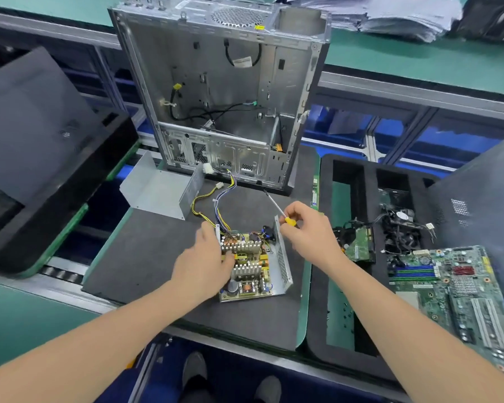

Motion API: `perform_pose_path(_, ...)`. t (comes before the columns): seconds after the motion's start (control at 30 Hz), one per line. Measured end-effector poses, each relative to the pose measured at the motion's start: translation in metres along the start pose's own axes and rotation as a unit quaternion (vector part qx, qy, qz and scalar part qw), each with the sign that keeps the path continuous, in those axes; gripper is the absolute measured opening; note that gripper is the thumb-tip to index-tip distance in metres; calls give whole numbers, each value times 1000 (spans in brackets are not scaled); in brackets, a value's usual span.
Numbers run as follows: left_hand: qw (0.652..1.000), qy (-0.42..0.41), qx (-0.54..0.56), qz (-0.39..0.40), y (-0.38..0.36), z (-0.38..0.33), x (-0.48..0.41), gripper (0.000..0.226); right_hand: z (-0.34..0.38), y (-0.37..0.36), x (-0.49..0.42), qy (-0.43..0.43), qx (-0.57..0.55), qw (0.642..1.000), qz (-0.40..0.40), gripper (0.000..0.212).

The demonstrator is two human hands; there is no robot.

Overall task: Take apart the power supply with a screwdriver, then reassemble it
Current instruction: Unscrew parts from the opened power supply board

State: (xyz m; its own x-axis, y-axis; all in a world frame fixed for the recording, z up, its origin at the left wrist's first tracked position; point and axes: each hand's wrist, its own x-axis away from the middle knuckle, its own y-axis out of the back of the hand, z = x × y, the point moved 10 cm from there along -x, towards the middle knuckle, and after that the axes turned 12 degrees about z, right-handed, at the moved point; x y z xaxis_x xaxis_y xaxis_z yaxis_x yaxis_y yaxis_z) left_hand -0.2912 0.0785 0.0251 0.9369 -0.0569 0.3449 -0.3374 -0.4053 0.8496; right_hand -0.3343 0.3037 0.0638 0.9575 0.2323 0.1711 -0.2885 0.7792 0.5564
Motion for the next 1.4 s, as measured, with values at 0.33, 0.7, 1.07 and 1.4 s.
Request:
perform_pose_path(0.33,923,-320,-149,151,-2,-89,-69,25,-6,14,7,-48,-41,997,-35,8)
perform_pose_path(0.7,874,-330,-130,333,-42,-77,-108,29,-27,-17,25,-157,38,987,-12,40)
perform_pose_path(1.07,919,-223,35,322,-43,-32,-87,30,4,-18,-10,-159,117,980,-17,46)
perform_pose_path(1.4,904,-315,-127,260,-27,-38,-92,44,-2,-13,-24,-159,146,976,-10,44)
